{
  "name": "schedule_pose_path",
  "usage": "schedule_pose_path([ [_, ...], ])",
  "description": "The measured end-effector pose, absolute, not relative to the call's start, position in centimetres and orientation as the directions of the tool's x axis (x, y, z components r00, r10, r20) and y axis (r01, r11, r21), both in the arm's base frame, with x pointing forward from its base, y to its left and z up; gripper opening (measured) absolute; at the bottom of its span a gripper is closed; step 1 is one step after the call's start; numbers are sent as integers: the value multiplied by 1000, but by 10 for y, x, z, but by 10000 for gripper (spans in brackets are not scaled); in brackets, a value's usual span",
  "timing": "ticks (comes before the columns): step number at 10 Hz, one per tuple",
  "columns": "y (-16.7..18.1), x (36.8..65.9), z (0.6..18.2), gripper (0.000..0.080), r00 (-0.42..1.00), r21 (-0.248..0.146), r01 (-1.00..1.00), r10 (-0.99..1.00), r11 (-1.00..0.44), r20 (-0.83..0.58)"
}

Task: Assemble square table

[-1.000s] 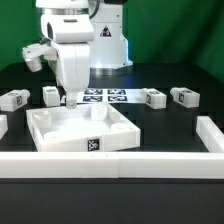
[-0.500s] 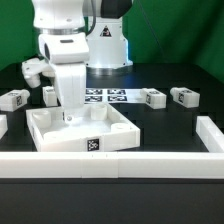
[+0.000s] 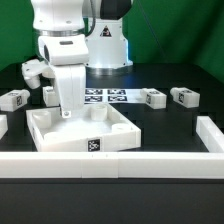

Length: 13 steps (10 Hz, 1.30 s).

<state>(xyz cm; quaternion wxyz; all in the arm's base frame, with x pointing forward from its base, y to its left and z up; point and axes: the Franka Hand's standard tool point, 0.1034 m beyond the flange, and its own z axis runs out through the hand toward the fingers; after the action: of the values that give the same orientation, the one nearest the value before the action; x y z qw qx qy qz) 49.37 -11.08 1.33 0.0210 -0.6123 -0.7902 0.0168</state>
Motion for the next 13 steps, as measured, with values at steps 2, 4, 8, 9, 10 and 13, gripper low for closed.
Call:
schedule_pose_path([
  [2,-111,494,14,56,-249,-50,967,968,249,11],
  [4,-111,494,14,56,-249,-50,967,968,249,11],
  [8,-81,500,14,57,-90,-54,994,996,90,10],
  [9,-53,511,15,57,-32,-51,998,999,32,12],
  [10,-28,525,14,57,23,-43,999,1000,-22,15],
  [13,20,538,17,60,84,-141,987,996,-83,0],
])
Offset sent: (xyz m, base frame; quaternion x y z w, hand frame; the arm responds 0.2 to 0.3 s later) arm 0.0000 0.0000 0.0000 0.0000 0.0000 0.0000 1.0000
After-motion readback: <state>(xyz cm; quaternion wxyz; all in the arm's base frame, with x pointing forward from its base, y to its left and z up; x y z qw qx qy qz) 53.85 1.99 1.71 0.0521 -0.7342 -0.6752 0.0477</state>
